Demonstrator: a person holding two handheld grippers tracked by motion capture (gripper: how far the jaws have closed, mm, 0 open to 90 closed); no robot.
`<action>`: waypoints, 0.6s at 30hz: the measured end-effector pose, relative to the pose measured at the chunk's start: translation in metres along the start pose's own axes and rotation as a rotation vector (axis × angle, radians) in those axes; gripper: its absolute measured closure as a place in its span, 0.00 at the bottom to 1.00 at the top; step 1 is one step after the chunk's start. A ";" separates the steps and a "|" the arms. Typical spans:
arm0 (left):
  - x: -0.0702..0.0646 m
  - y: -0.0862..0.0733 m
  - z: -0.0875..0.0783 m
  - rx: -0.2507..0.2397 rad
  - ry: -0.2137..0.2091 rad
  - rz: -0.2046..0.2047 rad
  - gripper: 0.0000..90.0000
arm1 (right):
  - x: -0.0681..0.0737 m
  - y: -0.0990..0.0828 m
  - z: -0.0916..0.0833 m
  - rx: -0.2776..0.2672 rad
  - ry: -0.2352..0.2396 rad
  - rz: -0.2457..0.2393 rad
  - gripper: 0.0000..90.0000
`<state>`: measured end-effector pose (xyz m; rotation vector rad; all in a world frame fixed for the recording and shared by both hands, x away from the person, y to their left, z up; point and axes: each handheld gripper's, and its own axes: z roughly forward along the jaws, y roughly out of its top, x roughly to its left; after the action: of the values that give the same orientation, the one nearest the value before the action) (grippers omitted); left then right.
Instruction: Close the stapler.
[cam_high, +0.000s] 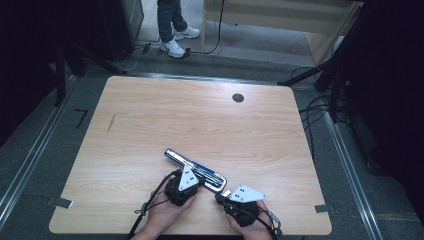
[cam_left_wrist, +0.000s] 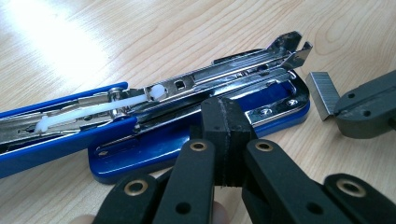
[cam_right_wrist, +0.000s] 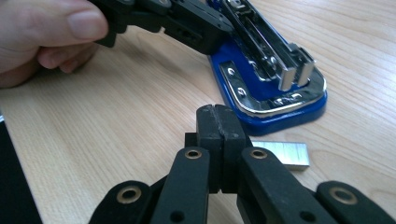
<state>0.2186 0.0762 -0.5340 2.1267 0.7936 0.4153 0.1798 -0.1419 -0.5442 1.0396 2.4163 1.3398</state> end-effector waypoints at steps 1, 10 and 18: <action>0.000 0.000 0.000 0.000 0.003 0.001 1.00 | -0.001 -0.001 0.000 0.005 -0.004 0.004 1.00; 0.000 0.000 0.000 0.001 0.000 0.000 1.00 | -0.018 -0.006 -0.009 0.017 -0.048 0.047 1.00; 0.000 0.000 0.000 0.001 -0.001 -0.001 1.00 | -0.032 -0.007 -0.015 0.014 -0.103 0.074 1.00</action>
<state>0.2187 0.0764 -0.5340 2.1270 0.7948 0.4134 0.1929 -0.1755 -0.5467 1.1823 2.3373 1.2604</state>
